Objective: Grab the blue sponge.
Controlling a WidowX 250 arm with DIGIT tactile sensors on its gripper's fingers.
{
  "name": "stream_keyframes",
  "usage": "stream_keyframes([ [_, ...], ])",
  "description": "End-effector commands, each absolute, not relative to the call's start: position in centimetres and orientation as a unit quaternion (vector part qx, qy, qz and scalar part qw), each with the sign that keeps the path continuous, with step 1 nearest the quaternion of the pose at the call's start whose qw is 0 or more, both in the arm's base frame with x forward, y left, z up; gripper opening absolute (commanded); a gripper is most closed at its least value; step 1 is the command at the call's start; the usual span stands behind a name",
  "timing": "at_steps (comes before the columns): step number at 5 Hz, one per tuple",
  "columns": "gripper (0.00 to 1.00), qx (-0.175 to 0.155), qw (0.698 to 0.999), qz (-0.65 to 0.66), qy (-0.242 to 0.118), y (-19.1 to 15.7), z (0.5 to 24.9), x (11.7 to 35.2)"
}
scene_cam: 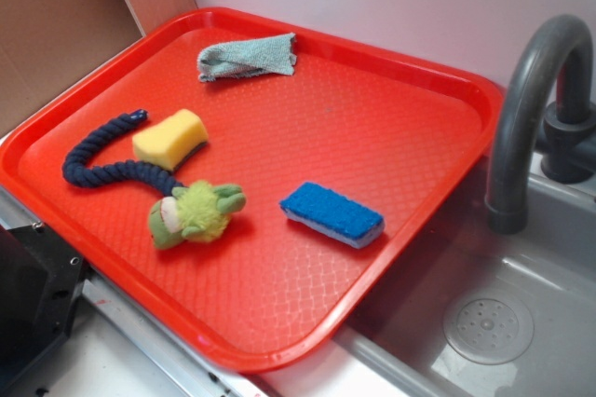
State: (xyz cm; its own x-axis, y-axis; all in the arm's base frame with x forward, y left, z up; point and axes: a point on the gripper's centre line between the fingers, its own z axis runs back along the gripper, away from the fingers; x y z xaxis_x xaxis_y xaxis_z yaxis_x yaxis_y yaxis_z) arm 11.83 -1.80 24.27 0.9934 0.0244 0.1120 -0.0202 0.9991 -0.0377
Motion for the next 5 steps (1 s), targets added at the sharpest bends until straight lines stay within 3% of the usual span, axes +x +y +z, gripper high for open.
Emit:
stream_keyframes([
  [1, 1.00, -0.018, 0.998, 0.011, -0.056, -1.8, 24.3, 11.8],
  [2, 1.00, -0.030, 0.989, -0.102, -0.101, -2.7, 23.8, 13.7],
  [4, 1.00, 0.002, 0.942, -0.303, -0.141, -5.7, 21.0, 16.9],
  [5, 1.00, -0.011, 0.914, -0.376, -0.152, -8.1, 19.1, 18.2],
])
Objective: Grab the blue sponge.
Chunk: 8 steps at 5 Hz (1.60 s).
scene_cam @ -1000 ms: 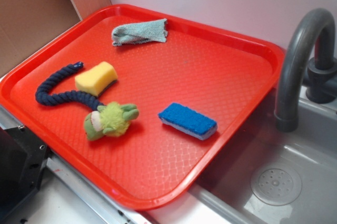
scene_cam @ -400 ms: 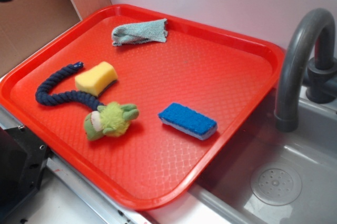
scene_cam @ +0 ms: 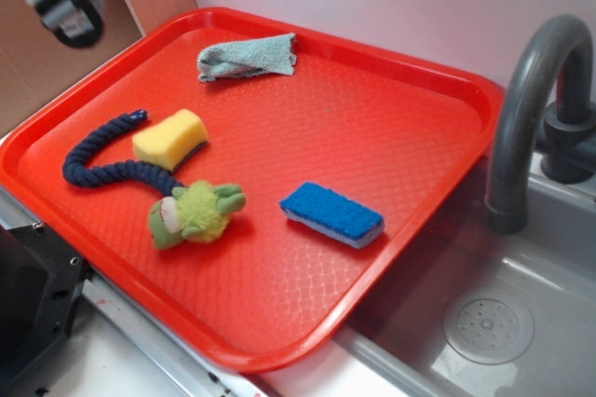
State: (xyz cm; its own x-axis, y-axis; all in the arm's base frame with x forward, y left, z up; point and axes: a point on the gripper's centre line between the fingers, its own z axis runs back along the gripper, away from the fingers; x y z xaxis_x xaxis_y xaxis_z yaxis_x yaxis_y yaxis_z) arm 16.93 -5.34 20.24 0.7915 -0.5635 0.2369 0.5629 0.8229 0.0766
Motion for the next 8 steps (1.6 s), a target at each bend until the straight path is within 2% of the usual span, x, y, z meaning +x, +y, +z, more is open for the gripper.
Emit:
stream_keyframes([
  [1, 1.00, -0.050, 0.894, -0.425, -0.137, -9.3, 17.2, 19.7],
  [2, 1.00, -0.081, 0.876, -0.461, -0.119, -10.7, 15.1, 21.5],
  [3, 1.00, -0.063, 0.859, -0.499, -0.094, -12.4, 12.8, 22.5],
  [5, 1.00, -0.051, 0.827, -0.555, -0.072, -15.1, 9.4, 22.1],
  [7, 1.00, 0.009, 0.816, -0.574, -0.059, -16.0, 7.0, 22.1],
  [8, 1.00, 0.024, 0.810, -0.583, -0.052, -16.3, 5.5, 22.1],
])
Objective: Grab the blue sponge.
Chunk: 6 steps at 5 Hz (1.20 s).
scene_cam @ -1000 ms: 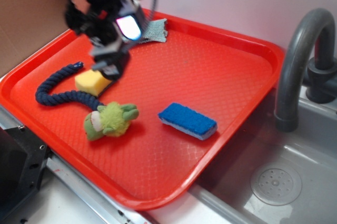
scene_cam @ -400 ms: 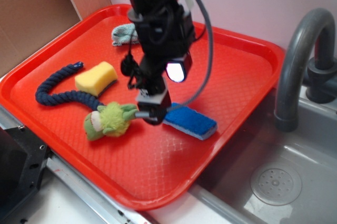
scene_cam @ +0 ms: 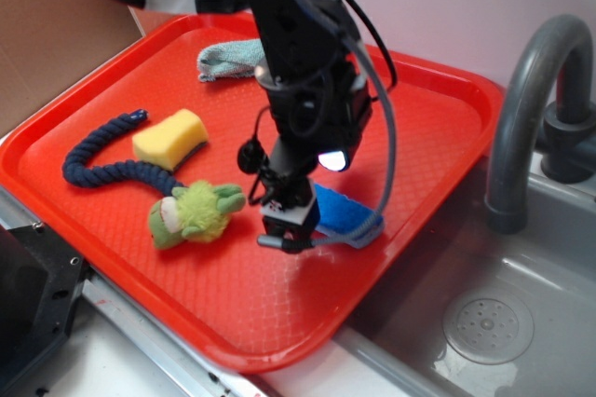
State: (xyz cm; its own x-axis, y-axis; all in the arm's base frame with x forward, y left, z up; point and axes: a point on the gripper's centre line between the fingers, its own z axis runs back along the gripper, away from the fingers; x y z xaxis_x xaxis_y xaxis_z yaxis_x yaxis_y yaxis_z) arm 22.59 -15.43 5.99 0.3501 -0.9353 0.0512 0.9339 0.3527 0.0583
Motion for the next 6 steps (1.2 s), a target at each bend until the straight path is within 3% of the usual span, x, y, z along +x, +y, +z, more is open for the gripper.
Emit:
stream_keyframes([
  [1, 1.00, 0.042, 0.804, -0.592, -0.041, -16.6, 4.3, 21.7],
  [2, 0.00, 0.049, 0.803, -0.593, -0.038, -16.8, 4.0, 21.2],
  [3, 0.00, 0.037, 0.803, -0.594, -0.034, -16.7, 3.7, 21.1],
  [4, 0.00, 0.051, 0.819, -0.571, -0.039, -15.8, 4.7, 21.6],
  [5, 0.00, 0.041, 0.883, -0.462, -0.072, -10.8, 9.7, 24.3],
  [6, 0.00, 0.053, 0.933, -0.348, -0.069, -7.7, 14.7, 24.8],
])
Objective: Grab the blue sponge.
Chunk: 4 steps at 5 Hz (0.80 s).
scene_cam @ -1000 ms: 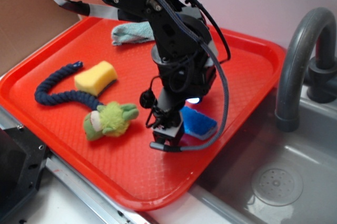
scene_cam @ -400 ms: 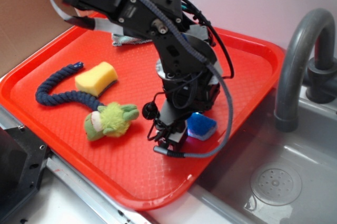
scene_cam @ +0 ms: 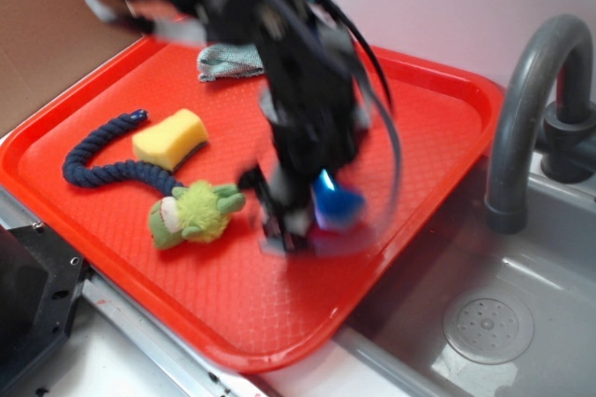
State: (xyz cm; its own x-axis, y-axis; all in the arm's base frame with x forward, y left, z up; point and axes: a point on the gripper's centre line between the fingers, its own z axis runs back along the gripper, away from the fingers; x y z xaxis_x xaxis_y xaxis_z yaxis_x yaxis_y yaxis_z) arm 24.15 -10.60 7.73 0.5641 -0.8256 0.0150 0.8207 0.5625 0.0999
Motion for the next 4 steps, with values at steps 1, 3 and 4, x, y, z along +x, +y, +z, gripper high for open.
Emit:
stream_keyframes([
  [1, 0.00, 0.046, 0.969, -0.227, -0.088, -5.0, 18.7, 23.2],
  [3, 0.00, 0.019, 0.988, 0.028, -0.151, -3.4, 21.3, 20.3],
  [4, 0.00, 0.014, 0.991, 0.040, -0.126, -3.6, 20.3, 21.1],
])
